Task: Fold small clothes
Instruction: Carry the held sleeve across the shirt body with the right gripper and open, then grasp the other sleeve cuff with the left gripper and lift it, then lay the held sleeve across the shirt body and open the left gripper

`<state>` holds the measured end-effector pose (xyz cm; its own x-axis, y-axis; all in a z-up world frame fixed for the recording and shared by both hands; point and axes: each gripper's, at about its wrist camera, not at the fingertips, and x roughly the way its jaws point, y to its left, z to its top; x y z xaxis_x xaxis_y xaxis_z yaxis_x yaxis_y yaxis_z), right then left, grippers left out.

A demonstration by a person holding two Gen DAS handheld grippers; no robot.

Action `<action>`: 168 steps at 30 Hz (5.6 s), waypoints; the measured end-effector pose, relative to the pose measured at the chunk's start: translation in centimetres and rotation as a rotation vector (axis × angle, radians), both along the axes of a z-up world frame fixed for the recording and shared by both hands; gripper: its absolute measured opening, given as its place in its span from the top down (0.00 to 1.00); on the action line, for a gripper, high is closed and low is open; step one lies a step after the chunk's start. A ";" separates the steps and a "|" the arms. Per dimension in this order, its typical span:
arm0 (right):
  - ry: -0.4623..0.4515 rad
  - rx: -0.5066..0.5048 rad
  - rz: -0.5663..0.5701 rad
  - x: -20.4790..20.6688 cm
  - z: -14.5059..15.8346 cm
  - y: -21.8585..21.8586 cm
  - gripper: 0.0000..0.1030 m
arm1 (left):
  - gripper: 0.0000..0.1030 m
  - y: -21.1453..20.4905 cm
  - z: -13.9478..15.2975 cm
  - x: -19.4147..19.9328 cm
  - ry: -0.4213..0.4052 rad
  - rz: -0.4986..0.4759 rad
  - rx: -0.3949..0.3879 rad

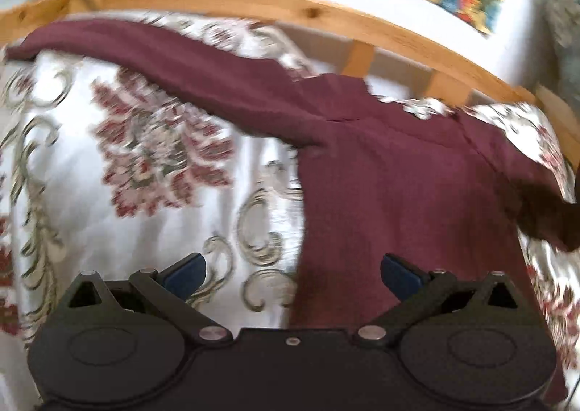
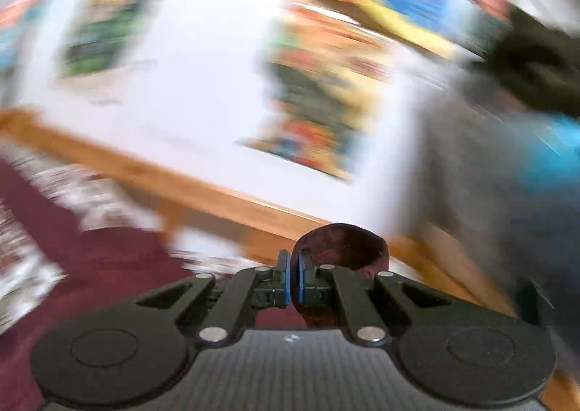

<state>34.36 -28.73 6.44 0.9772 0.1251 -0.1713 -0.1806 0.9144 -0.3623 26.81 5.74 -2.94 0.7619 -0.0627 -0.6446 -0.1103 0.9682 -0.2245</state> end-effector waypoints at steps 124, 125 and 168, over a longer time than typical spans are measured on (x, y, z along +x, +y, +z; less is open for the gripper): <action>0.272 0.082 0.097 -13.6 -13.8 5.2 0.00 | 0.96 8.2 17.6 6.9 -0.703 0.106 0.301; 0.273 0.090 0.081 -13.4 -13.8 4.9 0.00 | 0.96 6.9 18.1 7.0 -0.725 0.051 0.302; 0.334 0.369 -0.256 -8.3 -13.9 -6.0 0.01 | 0.33 -5.6 1.5 7.5 -0.235 -0.325 0.037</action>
